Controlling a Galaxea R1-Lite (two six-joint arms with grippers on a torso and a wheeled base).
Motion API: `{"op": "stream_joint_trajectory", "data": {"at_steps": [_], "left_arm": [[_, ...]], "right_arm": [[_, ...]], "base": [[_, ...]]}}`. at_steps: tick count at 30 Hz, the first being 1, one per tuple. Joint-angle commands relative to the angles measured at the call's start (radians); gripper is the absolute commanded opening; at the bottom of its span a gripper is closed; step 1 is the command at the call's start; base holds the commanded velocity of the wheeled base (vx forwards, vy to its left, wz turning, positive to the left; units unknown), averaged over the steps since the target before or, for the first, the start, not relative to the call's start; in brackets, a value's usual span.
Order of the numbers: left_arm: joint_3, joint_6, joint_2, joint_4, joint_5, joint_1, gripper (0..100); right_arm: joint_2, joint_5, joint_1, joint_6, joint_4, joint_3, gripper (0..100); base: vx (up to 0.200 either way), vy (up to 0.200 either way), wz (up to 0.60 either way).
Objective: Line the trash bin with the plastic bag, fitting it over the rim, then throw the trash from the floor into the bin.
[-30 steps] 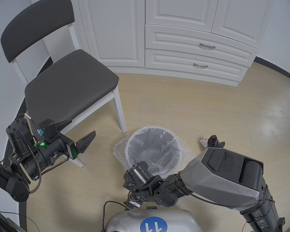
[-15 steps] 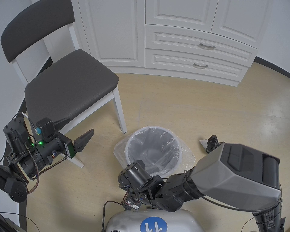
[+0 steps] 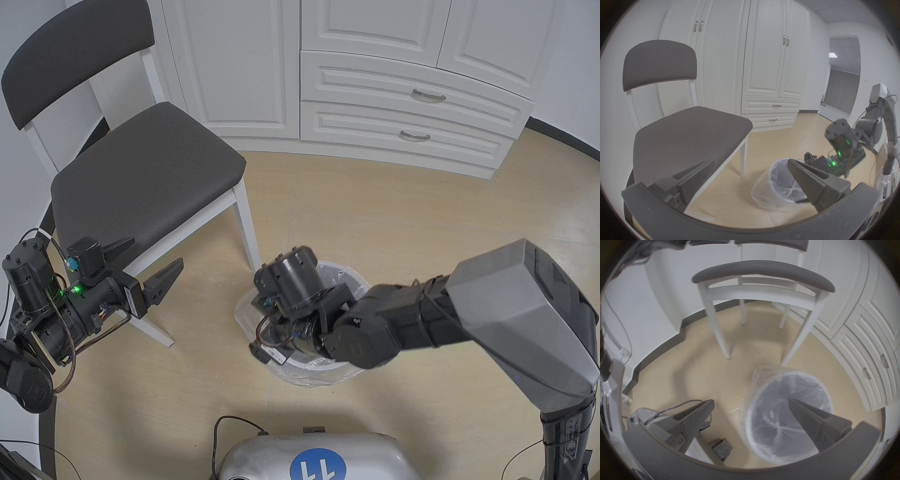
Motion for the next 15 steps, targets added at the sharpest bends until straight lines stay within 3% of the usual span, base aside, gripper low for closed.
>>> {"op": "stream_joint_trajectory", "data": {"at_steps": [1,15], "left_arm": [[-0.001,0.000,0.002,-0.001,-0.001,0.006,100],[0.000,0.001,0.025,-0.001,0.000,0.003,100]], "right_arm": [[0.064,-0.052,-0.099,-0.002,0.064,-0.152,100],[0.155,-0.063,-0.175,-0.011,0.092,-0.181,100]], "base": [[0.000,0.000,0.00],[0.000,0.000,0.00]]}}
